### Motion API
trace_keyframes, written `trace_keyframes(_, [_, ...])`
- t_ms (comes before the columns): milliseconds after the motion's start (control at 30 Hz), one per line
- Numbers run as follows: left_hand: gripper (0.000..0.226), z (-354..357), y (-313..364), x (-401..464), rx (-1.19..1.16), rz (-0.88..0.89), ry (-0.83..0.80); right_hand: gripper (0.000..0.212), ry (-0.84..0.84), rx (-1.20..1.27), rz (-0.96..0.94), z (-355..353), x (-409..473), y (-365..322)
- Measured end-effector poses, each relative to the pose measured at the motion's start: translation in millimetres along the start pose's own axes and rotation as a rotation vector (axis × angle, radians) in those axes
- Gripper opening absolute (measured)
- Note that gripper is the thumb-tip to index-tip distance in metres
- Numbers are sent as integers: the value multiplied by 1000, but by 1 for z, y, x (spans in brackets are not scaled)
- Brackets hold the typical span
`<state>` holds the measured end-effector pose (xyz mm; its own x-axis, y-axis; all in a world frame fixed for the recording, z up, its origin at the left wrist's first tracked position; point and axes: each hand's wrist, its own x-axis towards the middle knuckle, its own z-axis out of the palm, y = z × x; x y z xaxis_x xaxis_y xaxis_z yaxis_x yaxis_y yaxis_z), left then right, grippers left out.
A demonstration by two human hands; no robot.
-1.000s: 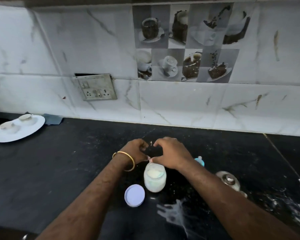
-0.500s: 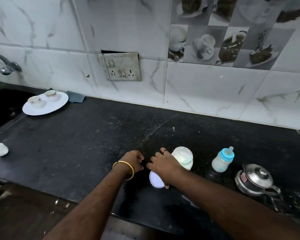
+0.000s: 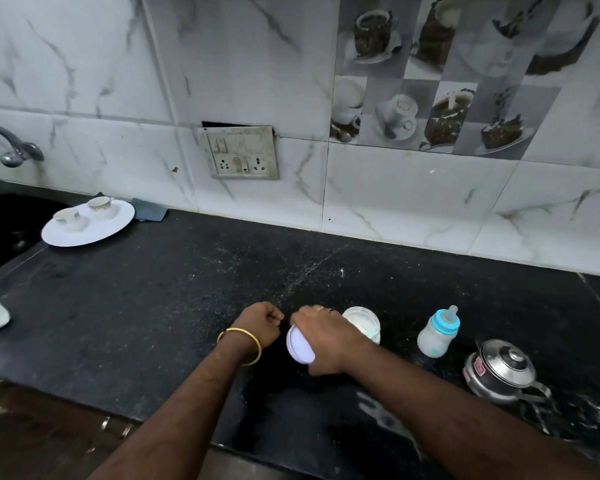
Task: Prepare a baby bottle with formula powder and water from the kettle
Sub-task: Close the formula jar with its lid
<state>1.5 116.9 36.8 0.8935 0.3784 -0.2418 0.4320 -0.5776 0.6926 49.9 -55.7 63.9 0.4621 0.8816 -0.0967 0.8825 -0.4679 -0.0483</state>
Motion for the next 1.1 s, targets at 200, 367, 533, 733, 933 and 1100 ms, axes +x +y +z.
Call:
trace_keyframes(200, [39, 9, 17, 4, -197, 27, 1, 68, 323, 799, 152, -50, -19, 58])
trace_keyframes(367, [98, 46, 42, -9, -234, 129, -279, 52, 439, 872, 427, -34, -49, 94])
trace_keyframes(533, [144, 74, 54, -15, -214, 166, -282, 62, 433, 887, 426, -1, -71, 96])
trace_keyframes(733, [140, 86, 66, -15, -218, 220, -217, 96, 334, 815, 438, 8, -81, 94])
trace_keyframes(933, [136, 91, 60, -15, -283, 215, -169, 97, 189, 583, 398, -1, -75, 93])
trace_keyframes(1100, [136, 92, 56, -14, -333, 211, -162, 89, -30, 333, 340, -22, -60, 95])
